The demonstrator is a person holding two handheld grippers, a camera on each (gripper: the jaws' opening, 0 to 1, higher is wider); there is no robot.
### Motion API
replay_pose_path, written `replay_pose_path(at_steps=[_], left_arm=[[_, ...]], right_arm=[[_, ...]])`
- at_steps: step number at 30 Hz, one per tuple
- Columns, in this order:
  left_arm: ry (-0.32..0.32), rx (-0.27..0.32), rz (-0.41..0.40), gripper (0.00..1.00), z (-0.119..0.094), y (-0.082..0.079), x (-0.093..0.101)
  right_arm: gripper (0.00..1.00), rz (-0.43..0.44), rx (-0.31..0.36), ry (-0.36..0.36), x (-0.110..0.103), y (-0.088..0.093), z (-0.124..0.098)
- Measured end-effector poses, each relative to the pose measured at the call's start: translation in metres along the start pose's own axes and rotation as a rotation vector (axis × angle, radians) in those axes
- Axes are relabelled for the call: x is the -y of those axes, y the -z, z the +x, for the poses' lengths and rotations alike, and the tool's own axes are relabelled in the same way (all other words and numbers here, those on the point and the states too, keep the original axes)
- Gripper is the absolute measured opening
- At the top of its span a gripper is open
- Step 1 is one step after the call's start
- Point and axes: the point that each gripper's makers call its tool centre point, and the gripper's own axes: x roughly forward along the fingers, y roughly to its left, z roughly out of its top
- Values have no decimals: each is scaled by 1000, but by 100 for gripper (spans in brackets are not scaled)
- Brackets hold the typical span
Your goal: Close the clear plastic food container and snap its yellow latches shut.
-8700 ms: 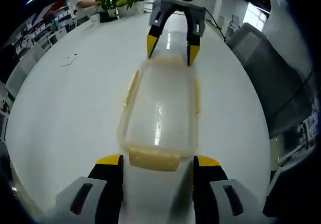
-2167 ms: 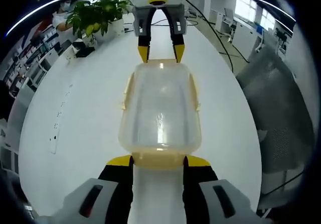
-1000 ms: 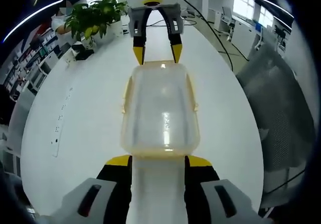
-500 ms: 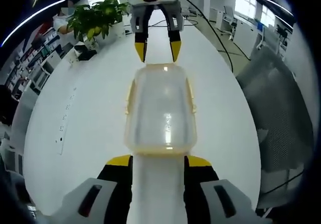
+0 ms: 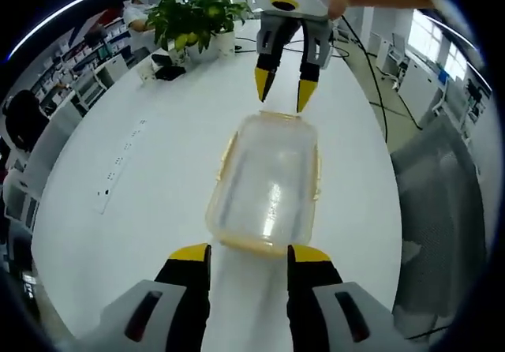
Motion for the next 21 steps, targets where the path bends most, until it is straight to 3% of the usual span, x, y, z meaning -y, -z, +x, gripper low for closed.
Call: replay_pose_path(at_steps=[5,10,17,21], left_arm=[[-57,17,-120,30,1,3,-4],[-70,52,-262,29,3,5,-3],[-99,89,-369,27,7,5,-2],[-120,100,-388,26,8,6,-3]], right_arm=[[27,79,41,42,2,1,2],[27,139,74,60,2,2,4],[25,211,119,78,4,-3,7],[25,235,126,79,2,-3,10]])
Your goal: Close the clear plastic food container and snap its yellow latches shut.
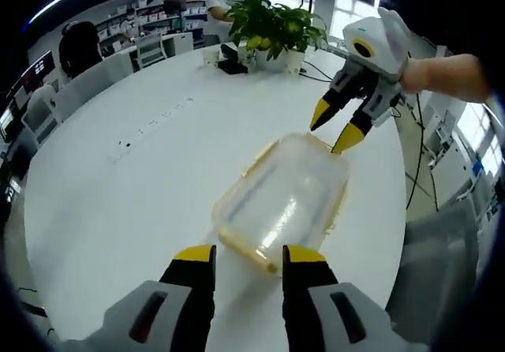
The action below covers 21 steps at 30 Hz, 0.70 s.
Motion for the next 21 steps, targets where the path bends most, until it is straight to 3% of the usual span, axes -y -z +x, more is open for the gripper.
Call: replay_pose_path(at_steps=[11,21], left_arm=[[10,33,-143,24,6,9,7],[18,43,-188,22,10,7,8]], right_arm=[[23,149,51,-1,-1,3,1],[21,254,94,-16,-4,3,3]])
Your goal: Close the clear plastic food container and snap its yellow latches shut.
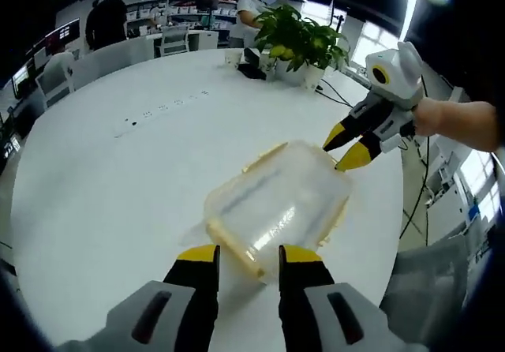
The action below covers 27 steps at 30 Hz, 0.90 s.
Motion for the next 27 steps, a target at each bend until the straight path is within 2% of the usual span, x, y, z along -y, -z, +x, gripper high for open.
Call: replay_pose_path(at_steps=[5,11,17,24,27], left_arm=[[18,6,-104,22,3,2,-1],[22,11,-125,22,3,2,0],[29,16,-186,22,5,3,-1],[33,15,-219,22,5,3,-1],[49,13,-266,21,5,5,-1]], right_arm=[[22,54,16,-5,1,1,1],[22,142,53,-20,2,2,1],[22,239,91,-42,3,4,1],[21,309,112,-69,4,5,1],[20,331,119,-82,4,5,1]])
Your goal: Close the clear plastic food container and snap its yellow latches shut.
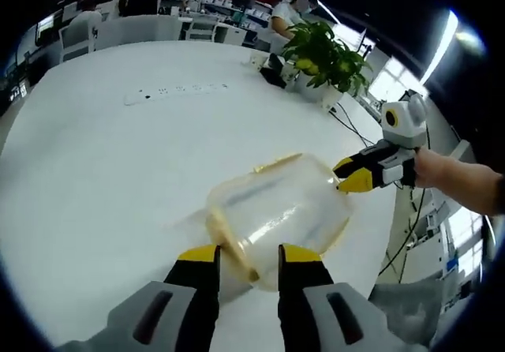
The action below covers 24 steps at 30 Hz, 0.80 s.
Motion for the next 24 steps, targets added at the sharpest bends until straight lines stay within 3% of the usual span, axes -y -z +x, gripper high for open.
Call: replay_pose_path(at_steps=[2,14,24], left_arm=[[18,-2,-59,21,0,2,0],[59,-12,-110,21,2,4,-1],[77,-9,-133,19,3,4,0]], right_arm=[[20,23,-3,-11,-1,1,1],[20,61,-18,-42,-2,2,2],[20,151,5,-97,0,3,4]])
